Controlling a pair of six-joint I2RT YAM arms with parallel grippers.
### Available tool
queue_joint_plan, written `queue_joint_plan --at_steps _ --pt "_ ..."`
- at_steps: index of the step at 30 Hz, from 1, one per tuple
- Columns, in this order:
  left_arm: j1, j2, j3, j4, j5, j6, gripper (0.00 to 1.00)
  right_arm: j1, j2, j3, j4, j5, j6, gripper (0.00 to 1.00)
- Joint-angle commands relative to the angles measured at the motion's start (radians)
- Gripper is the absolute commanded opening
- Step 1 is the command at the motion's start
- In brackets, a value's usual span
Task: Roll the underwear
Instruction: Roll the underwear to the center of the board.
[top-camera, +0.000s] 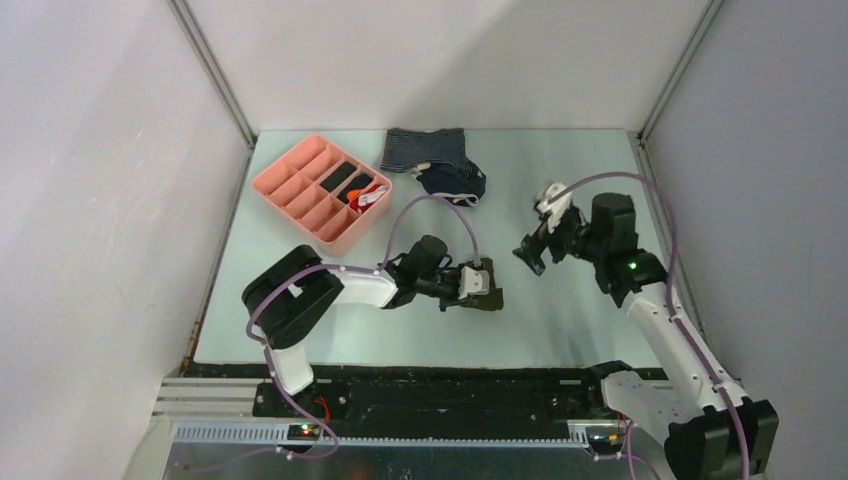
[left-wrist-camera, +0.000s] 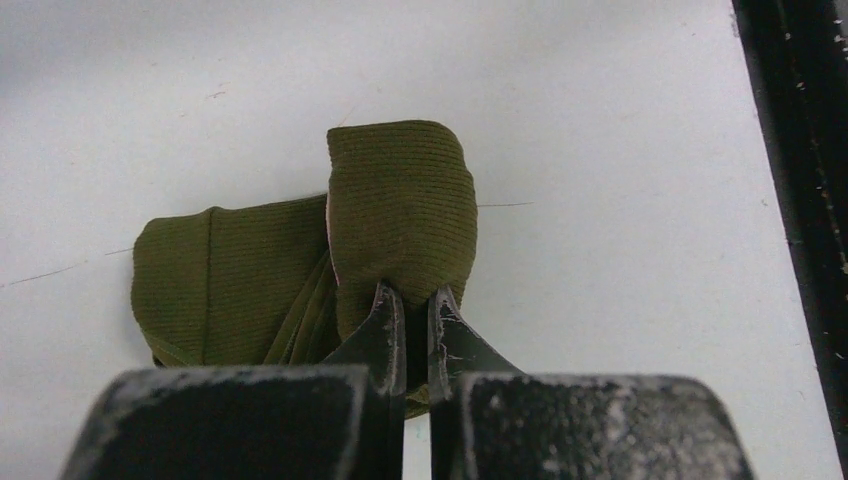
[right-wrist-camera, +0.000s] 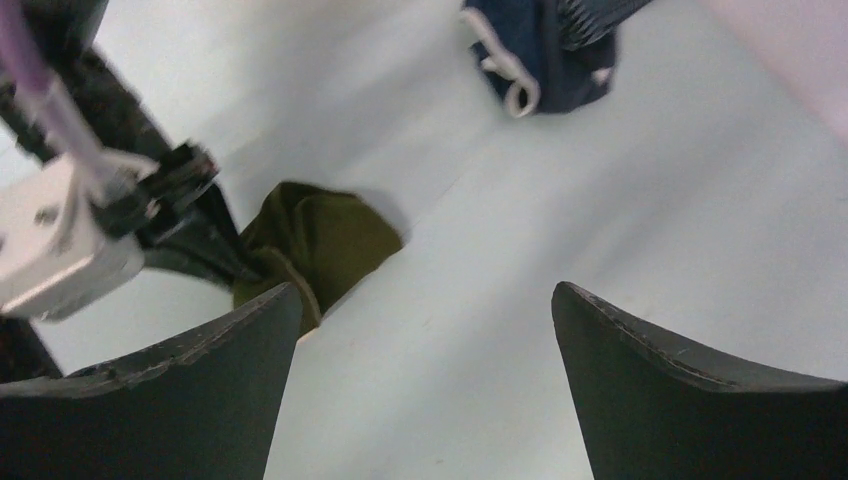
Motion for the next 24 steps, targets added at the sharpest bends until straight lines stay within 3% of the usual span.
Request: queue_joint_plan --at_steps 1,7,9,16,19,21,24 --pt "-0.004 0.100 -0.031 -0.254 0.131 -0.115 0.00 0.088 -0.027 -0.099 -0.057 -0.002 -0.112 0.99" --pt "0.034 0.131 0.008 -0.304 0.190 -0.167 0.00 0.278 -0.074 -0.225 -0.084 0.048 -0.331 0.96" --pt "0.041 0.143 0.036 -0.330 0.206 -0.170 0.00 0.318 -0.055 -0.240 -0.066 0.071 -0.360 0.99" --pt "0.062 0.217 0.153 -0.536 0.261 -0.107 0.00 0.365 0.094 -0.267 0.093 0.090 -0.396 1.00" --pt "0.070 0.237 0.199 -0.603 0.270 -0.076 0.00 0.401 0.149 -0.267 0.150 0.112 -0.443 0.87" --pt "0.074 0.239 0.203 -0.613 0.269 -0.072 0.00 0.422 0.163 -0.269 0.155 0.103 -0.504 0.67" --pt "0.082 0.252 0.217 -0.642 0.275 -0.087 0.00 0.428 0.164 -0.286 0.171 0.055 -0.579 0.64"
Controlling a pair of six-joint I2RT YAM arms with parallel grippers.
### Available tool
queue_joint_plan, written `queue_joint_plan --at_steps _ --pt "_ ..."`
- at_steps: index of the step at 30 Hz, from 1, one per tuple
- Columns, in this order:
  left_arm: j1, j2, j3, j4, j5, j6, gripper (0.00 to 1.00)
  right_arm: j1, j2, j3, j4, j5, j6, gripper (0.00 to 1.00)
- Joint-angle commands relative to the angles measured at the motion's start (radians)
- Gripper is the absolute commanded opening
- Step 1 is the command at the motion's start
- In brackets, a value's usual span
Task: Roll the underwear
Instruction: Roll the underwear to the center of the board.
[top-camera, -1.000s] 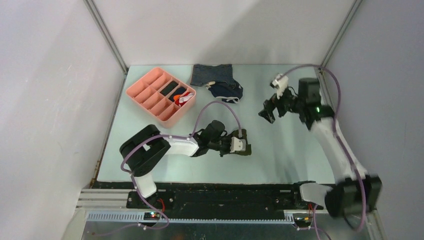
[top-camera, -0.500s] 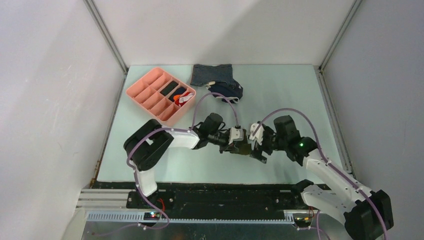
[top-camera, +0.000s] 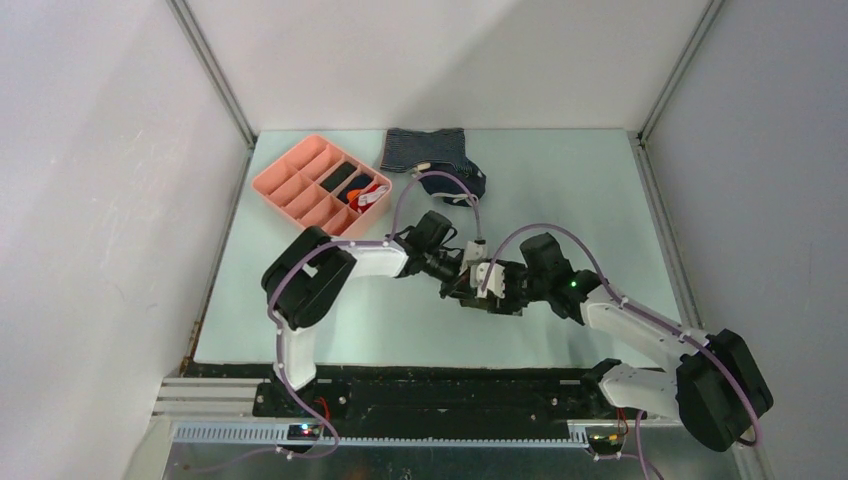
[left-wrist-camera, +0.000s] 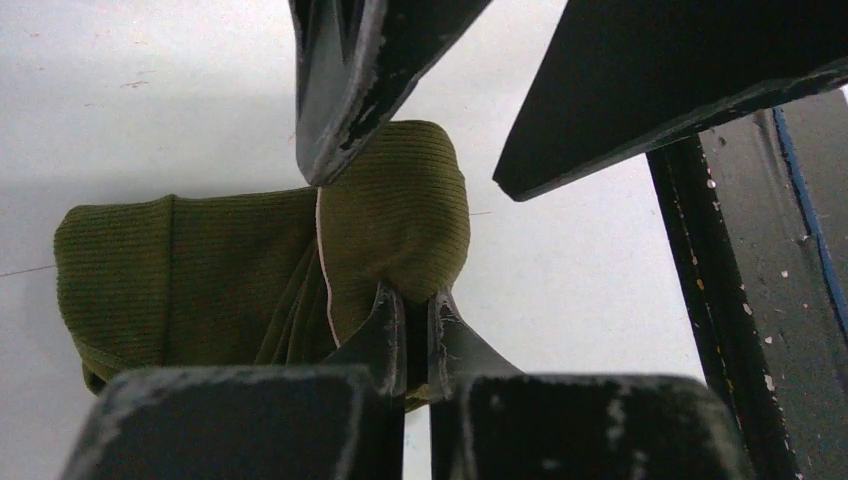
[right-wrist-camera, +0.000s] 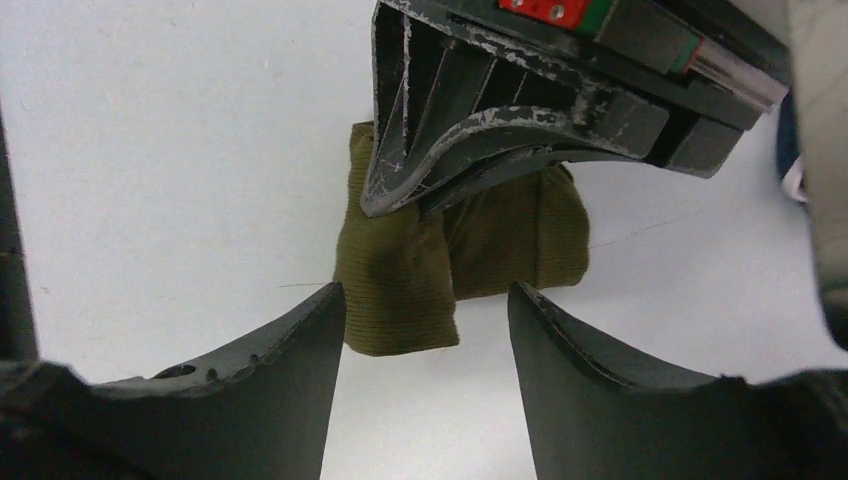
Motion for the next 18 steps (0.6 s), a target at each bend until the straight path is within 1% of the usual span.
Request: queue_joint_plan --at_steps 1,4,7,11,14,18 --pt "-0.022 0.107 -0.034 -0.322 -0.033 -0.031 0.00 0.032 0.006 -0.027 0.092 -0.058 -0.156 0.65" --pt "-0.003 0.119 -0.020 -0.342 -0.027 -0.038 0.00 0.047 0.018 -0.051 0.107 -0.042 -0.206 0.69" --pt "0.007 0.131 0.003 -0.377 -0.017 -0.038 0.00 0.048 0.055 -0.070 0.161 -0.013 -0.186 0.76" --pt "0.019 0.144 0.025 -0.402 -0.008 -0.046 0.00 0.058 0.128 -0.072 0.252 0.044 -0.132 0.80" --pt "0.035 0.151 0.041 -0.419 0.004 -0.054 0.00 0.063 0.179 -0.072 0.307 0.069 -0.123 0.76" --pt "0.060 0.159 0.067 -0.461 0.018 -0.056 0.00 0.067 0.221 -0.067 0.315 0.094 -0.099 0.62"
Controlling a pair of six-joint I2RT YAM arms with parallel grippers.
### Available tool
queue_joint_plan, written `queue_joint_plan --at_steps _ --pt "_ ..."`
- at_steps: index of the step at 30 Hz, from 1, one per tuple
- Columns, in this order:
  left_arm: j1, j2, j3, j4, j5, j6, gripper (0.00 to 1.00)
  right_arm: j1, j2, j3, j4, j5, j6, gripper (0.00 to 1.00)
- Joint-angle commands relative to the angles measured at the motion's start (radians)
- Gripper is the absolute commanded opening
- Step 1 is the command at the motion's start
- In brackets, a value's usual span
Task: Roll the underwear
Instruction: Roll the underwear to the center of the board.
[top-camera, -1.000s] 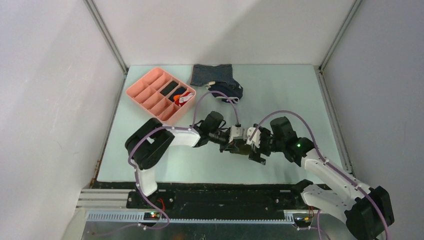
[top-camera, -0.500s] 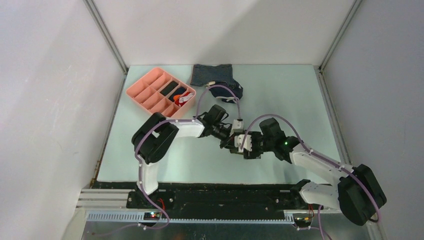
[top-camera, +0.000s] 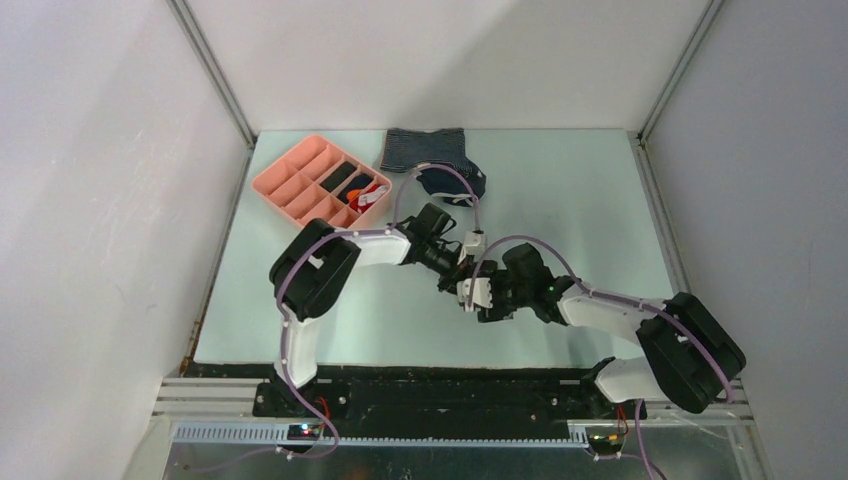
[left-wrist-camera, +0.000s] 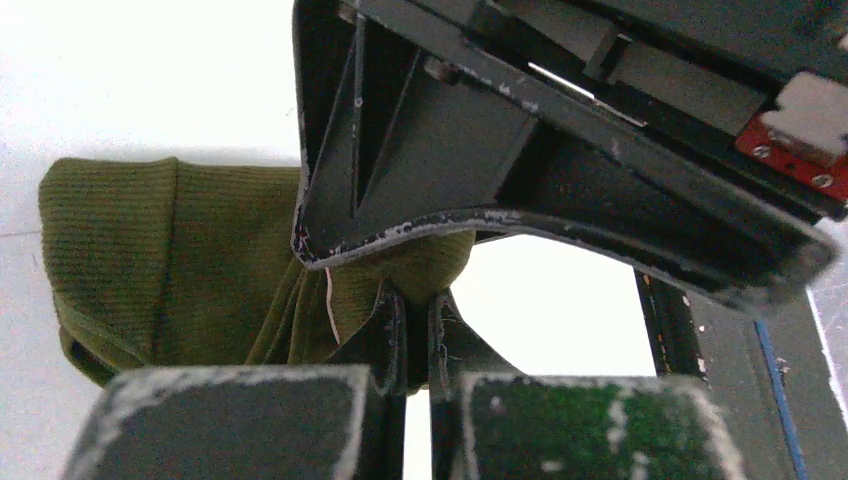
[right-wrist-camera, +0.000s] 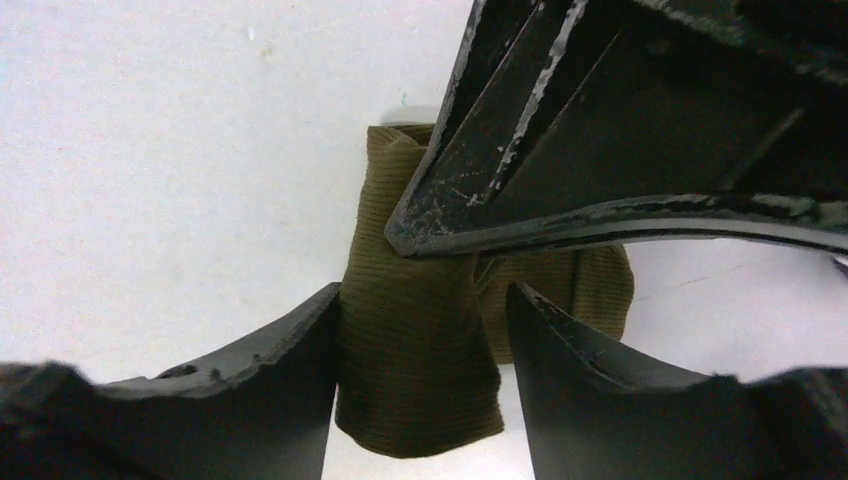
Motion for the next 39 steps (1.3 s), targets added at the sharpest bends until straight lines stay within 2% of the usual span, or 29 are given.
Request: queue_joint_plan --at_steps 1,2,4,6,7,9,11,14,19,26,30,32,35,39 --pt "0.019 0.086 -0.042 -0.309 -0.082 -0.043 0.00 0.009 0.039 0.009 0.076 0.032 0.042 0.55" --pt "0.032 0.084 -0.035 -0.318 -0.080 -0.043 0.00 0.010 0.047 0.018 0.054 0.025 0.043 0.50" --pt "0.047 0.069 -0.034 -0.316 -0.094 -0.079 0.07 0.020 0.061 0.041 -0.007 0.015 0.029 0.25" --pt "0.068 0.020 -0.048 -0.261 -0.149 -0.169 0.26 0.021 0.076 0.087 -0.088 -0.008 0.025 0.14" --pt "0.075 0.004 -0.058 -0.232 -0.173 -0.204 0.39 0.021 0.086 0.114 -0.124 -0.031 0.035 0.12" --pt "0.107 -0.061 -0.098 -0.144 -0.218 -0.288 0.51 0.020 0.138 0.208 -0.261 -0.076 0.077 0.08" --pt "0.146 -0.142 -0.142 -0.064 -0.251 -0.349 0.55 0.016 0.180 0.290 -0.359 -0.107 0.130 0.05" --pt "0.174 -0.245 -0.170 -0.028 -0.277 -0.401 0.59 0.003 0.230 0.387 -0.466 -0.146 0.202 0.04" --pt "0.203 -0.349 -0.180 -0.014 -0.296 -0.489 0.60 -0.048 0.335 0.506 -0.590 -0.191 0.296 0.04" --pt "0.226 -0.480 -0.226 0.052 -0.397 -0.576 0.60 -0.102 0.444 0.559 -0.717 -0.297 0.353 0.03" --pt "0.227 -0.569 -0.310 0.161 -0.459 -0.581 0.59 -0.141 0.571 0.586 -0.807 -0.398 0.376 0.03" --pt "0.204 -0.636 -0.376 0.241 -0.492 -0.521 0.59 -0.170 0.628 0.627 -0.859 -0.447 0.400 0.03" --pt "0.107 -0.730 -0.488 0.338 -0.561 -0.291 0.60 -0.226 0.719 0.704 -0.936 -0.507 0.449 0.04" --pt "-0.036 -0.729 -0.601 0.468 -0.563 -0.009 0.62 -0.291 0.860 0.775 -1.042 -0.571 0.483 0.04"
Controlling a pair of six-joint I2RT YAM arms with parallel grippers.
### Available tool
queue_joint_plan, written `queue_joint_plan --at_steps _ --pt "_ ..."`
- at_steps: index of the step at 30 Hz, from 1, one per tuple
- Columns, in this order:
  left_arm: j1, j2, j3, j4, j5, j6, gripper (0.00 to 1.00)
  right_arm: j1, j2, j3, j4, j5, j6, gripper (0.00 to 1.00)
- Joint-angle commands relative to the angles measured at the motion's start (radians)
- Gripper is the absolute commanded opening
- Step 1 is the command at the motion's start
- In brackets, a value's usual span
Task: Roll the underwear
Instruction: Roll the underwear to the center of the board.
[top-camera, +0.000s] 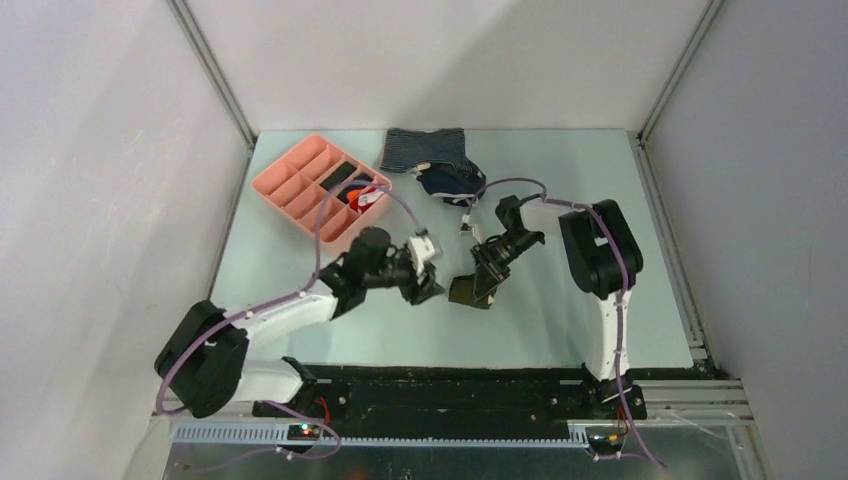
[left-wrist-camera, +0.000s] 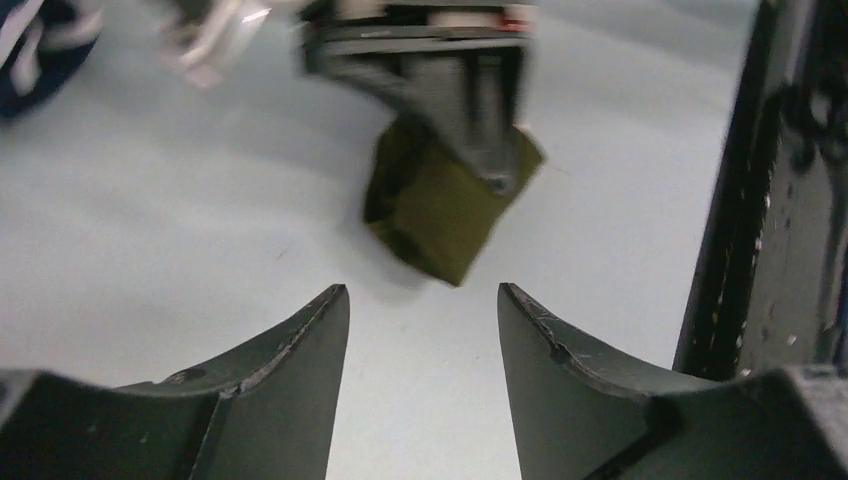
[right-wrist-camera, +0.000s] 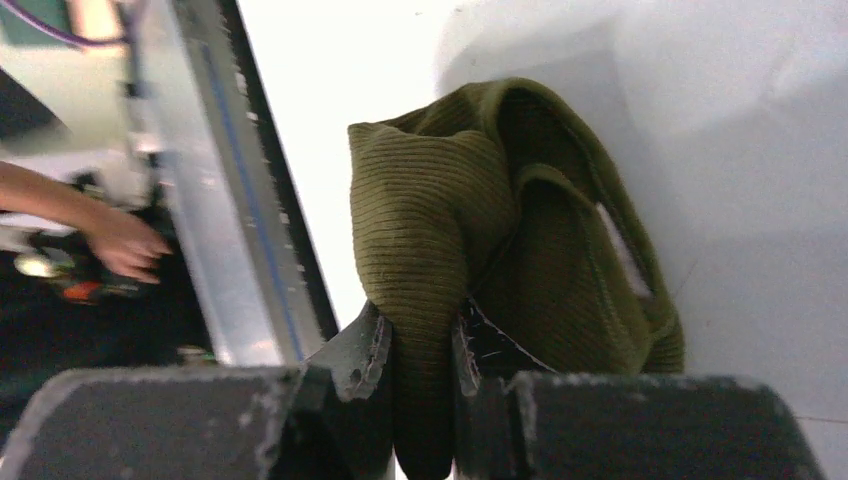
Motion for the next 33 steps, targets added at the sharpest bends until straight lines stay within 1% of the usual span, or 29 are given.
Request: queue_joint_plan --at_steps 1,3,4,5,8,11,15,18,22,24,26,27,28,29,30,31,32,33 --pt "-0.153 0.001 -0.103 0.229 -0.032 0.349 0.62 -0.055 0.165 0.033 -0.212 -0.027 0.047 0.04" --pt "-0.194 0.064 -0.124 0.345 -0.046 0.391 0.63 -0.070 0.190 0.048 -0.238 -0.050 0.032 0.05" --pt "-0.206 0.111 -0.125 0.369 -0.053 0.410 0.63 -0.072 0.200 0.051 -0.243 -0.058 0.031 0.05" --pt "-0.233 0.156 -0.127 0.426 -0.068 0.426 0.63 -0.071 0.206 0.059 -0.253 -0.060 0.030 0.05" --pt "-0.296 0.230 -0.126 0.503 -0.098 0.468 0.64 -0.063 0.231 0.079 -0.278 -0.062 0.019 0.06" --pt "-0.331 0.292 -0.120 0.574 -0.134 0.496 0.64 -0.059 0.235 0.081 -0.291 -0.062 0.012 0.06" --pt "-0.347 0.347 -0.118 0.618 -0.173 0.551 0.65 -0.059 0.237 0.082 -0.285 -0.062 0.024 0.06" --pt "-0.348 0.411 -0.100 0.603 -0.182 0.597 0.65 -0.059 0.242 0.084 -0.283 -0.062 0.033 0.06" --pt "-0.349 0.472 -0.071 0.589 -0.206 0.604 0.64 -0.059 0.246 0.087 -0.285 -0.061 0.036 0.06" --pt "-0.348 0.495 -0.048 0.567 -0.204 0.598 0.59 -0.059 0.248 0.088 -0.284 -0.062 0.039 0.06" --pt "-0.348 0.515 -0.011 0.521 -0.190 0.579 0.52 -0.060 0.250 0.090 -0.280 -0.061 0.048 0.07" --pt "-0.349 0.521 0.002 0.496 -0.171 0.575 0.44 -0.061 0.251 0.090 -0.278 -0.061 0.051 0.07" --pt "-0.349 0.533 0.029 0.437 -0.160 0.570 0.39 -0.061 0.250 0.090 -0.273 -0.062 0.056 0.11" --pt "-0.349 0.539 0.043 0.406 -0.130 0.569 0.30 -0.064 0.247 0.090 -0.272 -0.064 0.056 0.13" --pt "-0.349 0.548 0.070 0.338 -0.116 0.568 0.20 -0.065 0.244 0.090 -0.272 -0.068 0.051 0.22" --pt "-0.349 0.552 0.084 0.303 -0.090 0.568 0.16 -0.071 0.237 0.088 -0.271 -0.072 0.048 0.33" --pt "-0.348 0.560 0.108 0.233 -0.081 0.564 0.08 -0.076 0.221 0.088 -0.270 -0.079 0.041 0.53" --pt "-0.346 0.562 0.115 0.201 -0.062 0.564 0.05 -0.091 0.209 0.090 -0.257 -0.082 0.039 0.59"
